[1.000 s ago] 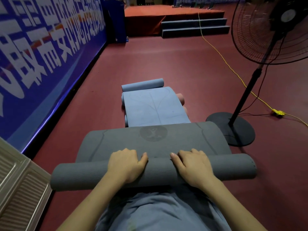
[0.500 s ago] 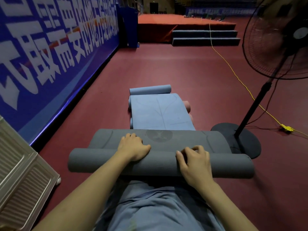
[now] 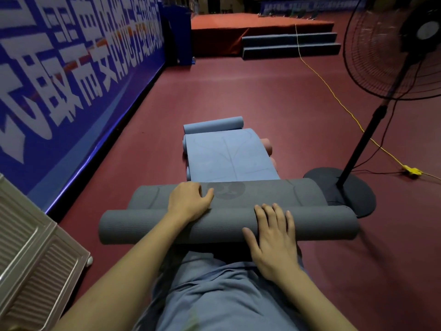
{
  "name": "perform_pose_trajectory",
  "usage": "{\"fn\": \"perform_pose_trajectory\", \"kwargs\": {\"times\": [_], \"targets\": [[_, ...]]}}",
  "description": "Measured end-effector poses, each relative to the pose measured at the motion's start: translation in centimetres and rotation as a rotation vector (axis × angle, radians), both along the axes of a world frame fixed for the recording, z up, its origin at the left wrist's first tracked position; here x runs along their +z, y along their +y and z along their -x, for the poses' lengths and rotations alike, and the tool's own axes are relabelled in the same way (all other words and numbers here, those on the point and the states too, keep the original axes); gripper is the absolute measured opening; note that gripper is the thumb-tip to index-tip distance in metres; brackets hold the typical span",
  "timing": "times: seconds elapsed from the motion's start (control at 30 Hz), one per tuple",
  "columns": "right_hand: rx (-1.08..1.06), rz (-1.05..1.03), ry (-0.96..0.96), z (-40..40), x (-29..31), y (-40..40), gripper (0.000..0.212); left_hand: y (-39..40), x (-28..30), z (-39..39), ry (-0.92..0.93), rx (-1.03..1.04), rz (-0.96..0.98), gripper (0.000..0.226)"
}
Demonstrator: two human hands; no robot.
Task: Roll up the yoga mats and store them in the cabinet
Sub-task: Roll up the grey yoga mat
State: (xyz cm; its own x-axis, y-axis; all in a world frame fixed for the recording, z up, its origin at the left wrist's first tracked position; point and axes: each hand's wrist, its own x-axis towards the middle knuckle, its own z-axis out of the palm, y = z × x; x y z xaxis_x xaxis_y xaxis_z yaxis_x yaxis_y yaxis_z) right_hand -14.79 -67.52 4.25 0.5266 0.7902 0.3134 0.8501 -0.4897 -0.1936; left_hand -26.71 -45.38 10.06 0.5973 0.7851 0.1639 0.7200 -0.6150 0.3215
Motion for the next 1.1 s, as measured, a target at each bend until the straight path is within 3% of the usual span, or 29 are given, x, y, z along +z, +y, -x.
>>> {"fn": "perform_pose_trajectory", "kwargs": {"times": [0.07,0.2,0.37,0.53,0.63,0.83,1.1], "targets": [[0.003,0.018,0.012,-0.7,0.5,0.8,0.068,0.0,0.1,0.5,-0.11,-0.106,-0.05,0.051],[0.037,0.067,0.054,-1.7,1.7,1.6,0.072,-0.9,0.4,2.4,-0.124,-0.221,-0.106,0.054],[0.083,0.14,0.102,-2.7,3.2,2.5,0.08,-2.2,1.7,5.1,0.129,-0.29,-0.199,0.073],[0.142,0.297,0.116,-3.8,4.1,2.8,0.102,-3.2,-1.3,5.9,0.23,-0.327,-0.321,0.105],[0.178,0.385,0.072,-4.5,4.5,3.4,0.109,-2.6,-2.6,5.0,0.243,-0.307,-0.37,0.109],[0.179,0.466,0.037,-5.8,5.5,5.4,0.112,-1.1,-1.2,2.7,0.371,-0.269,-0.256,0.099],[0.211,0.425,0.034,-6.8,5.9,6.5,0.096,0.5,2.2,0.9,0.513,-0.333,-0.118,0.098]]}}
